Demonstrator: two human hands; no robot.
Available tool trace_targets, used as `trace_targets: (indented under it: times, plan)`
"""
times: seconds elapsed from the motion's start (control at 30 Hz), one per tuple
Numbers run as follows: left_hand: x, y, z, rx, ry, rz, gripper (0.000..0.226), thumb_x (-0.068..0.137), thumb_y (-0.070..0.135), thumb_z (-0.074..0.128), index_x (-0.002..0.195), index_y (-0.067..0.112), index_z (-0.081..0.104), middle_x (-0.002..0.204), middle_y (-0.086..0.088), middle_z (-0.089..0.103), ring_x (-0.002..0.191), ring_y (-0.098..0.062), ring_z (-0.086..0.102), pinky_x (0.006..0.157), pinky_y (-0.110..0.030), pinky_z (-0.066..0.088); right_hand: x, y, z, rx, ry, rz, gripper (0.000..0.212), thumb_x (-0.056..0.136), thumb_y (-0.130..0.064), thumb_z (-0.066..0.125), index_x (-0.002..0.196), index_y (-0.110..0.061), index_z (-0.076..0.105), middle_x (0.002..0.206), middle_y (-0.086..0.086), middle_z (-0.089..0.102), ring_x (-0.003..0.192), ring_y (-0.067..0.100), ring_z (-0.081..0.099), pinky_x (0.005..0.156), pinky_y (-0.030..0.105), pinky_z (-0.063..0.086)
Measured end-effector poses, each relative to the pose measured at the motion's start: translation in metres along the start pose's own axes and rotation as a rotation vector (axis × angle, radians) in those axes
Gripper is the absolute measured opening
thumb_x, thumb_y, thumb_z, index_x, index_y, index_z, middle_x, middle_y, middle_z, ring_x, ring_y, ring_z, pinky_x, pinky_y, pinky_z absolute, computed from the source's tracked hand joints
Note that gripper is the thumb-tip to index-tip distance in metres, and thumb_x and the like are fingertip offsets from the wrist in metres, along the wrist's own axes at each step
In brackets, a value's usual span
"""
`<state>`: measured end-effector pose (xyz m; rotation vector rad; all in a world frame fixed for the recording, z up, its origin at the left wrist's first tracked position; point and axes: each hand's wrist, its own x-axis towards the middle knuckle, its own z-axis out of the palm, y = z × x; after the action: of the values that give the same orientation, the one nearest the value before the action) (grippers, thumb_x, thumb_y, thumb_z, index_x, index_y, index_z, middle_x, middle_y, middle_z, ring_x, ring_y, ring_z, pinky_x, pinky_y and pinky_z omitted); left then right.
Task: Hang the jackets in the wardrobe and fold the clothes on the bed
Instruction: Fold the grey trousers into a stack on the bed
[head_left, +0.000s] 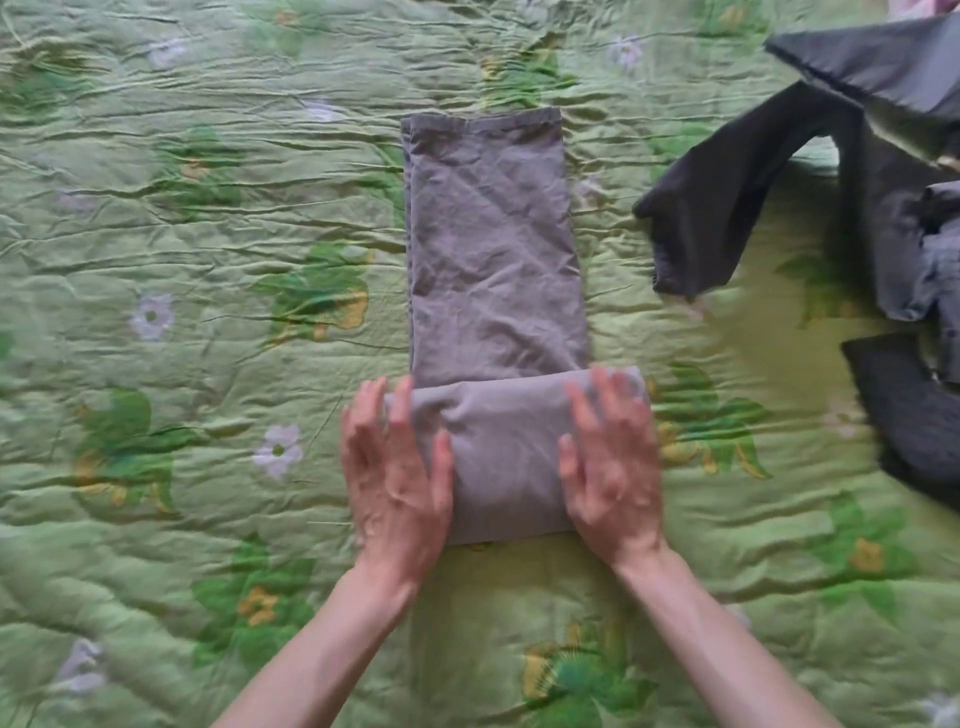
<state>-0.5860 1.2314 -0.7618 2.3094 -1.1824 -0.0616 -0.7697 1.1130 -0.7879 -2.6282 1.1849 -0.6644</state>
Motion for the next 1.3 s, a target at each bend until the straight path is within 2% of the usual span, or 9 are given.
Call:
trace_targets:
  times: [0.1,0.27,0.43,0.63,0.73,0.9,1.07,1.17,1.3]
  plan:
    - [-0.009,-0.008,0.006,0.142,-0.205,0.306,0.064,0.103,0.036,0.049,0.159,0.006,0.039,0.169,-0.019,0.026,0.159,-0.034,0.019,0.128,-0.054,0.02,-0.007,0.009,0.004,0.003,-0.156,-0.13,0.06,0.105,-0.041,0.045,0.155,-0.007,0.043,0.165,0.017,0.034,0.156,0.034,0.027,0.124,0.056,0.028]
    - [-0.002,-0.018,0.023,0.205,-0.31,0.305,0.073,0.101,0.046,0.042,0.163,0.01,0.029,0.172,-0.018,0.014,0.161,-0.035,0.009,0.129,-0.052,0.014,0.001,0.013,0.016,-0.011,-0.219,-0.049,0.073,0.1,-0.051,0.049,0.158,-0.008,0.038,0.167,0.022,0.026,0.158,0.035,0.02,0.127,0.055,0.021]
    - [0.004,-0.016,0.025,0.257,-0.333,0.309,0.075,0.1,0.046,0.042,0.163,0.007,0.027,0.172,-0.021,0.014,0.16,-0.037,0.011,0.128,-0.053,0.016,0.007,0.011,0.019,-0.096,-0.232,-0.061,0.072,0.098,-0.049,0.048,0.157,-0.008,0.041,0.166,0.021,0.03,0.156,0.033,0.025,0.124,0.054,0.028]
    - [-0.002,-0.015,0.01,0.281,-0.467,0.667,0.1,0.085,0.057,0.06,0.161,0.001,0.028,0.17,-0.025,0.016,0.16,-0.039,0.013,0.126,-0.055,0.024,0.006,0.009,0.017,-0.078,-0.22,-0.054,0.071,0.099,-0.048,0.048,0.158,-0.01,0.04,0.167,0.017,0.03,0.157,0.029,0.024,0.124,0.053,0.028]
    - [-0.011,-0.01,0.009,0.392,-0.517,0.64,0.109,0.072,0.045,0.062,0.162,-0.002,0.024,0.169,-0.029,0.013,0.158,-0.045,0.012,0.125,-0.06,0.025,0.004,0.011,0.012,-0.001,-0.204,-0.062,0.07,0.1,-0.05,0.049,0.157,-0.011,0.042,0.167,0.015,0.03,0.157,0.029,0.024,0.126,0.053,0.024]
    - [-0.028,0.022,0.018,0.506,-0.497,0.482,0.064,0.093,0.013,0.034,0.153,-0.006,0.04,0.162,-0.035,0.03,0.15,-0.051,0.031,0.117,-0.06,0.039,-0.017,0.021,-0.008,-0.017,-0.295,-0.259,0.091,0.085,-0.069,0.063,0.156,-0.015,0.044,0.167,0.013,0.03,0.157,0.036,0.021,0.123,0.059,0.027]
    - [-0.032,0.03,0.012,0.49,-0.515,0.443,0.064,0.089,0.009,0.029,0.148,-0.008,0.048,0.155,-0.035,0.041,0.144,-0.052,0.041,0.114,-0.059,0.043,-0.01,0.039,-0.03,-0.113,-0.463,-0.426,0.109,0.07,-0.06,0.078,0.161,-0.018,0.036,0.169,0.014,0.027,0.157,0.037,0.022,0.122,0.055,0.032]
    - [-0.024,0.038,-0.001,0.467,-0.532,0.437,0.068,0.081,0.014,0.033,0.141,-0.007,0.057,0.147,-0.035,0.052,0.136,-0.049,0.053,0.11,-0.056,0.048,-0.005,0.036,-0.042,-0.135,-0.49,-0.43,0.112,0.061,-0.05,0.088,0.157,-0.012,0.043,0.162,0.017,0.04,0.148,0.039,0.04,0.118,0.052,0.04]
    - [-0.023,0.052,-0.027,0.406,-0.626,0.404,0.076,0.058,0.019,0.063,0.131,-0.002,0.064,0.134,-0.03,0.064,0.122,-0.045,0.065,0.101,-0.051,0.056,-0.008,0.031,-0.068,0.006,-0.501,-0.379,0.098,0.067,-0.044,0.083,0.153,-0.011,0.048,0.154,0.011,0.053,0.14,0.033,0.053,0.116,0.047,0.045]
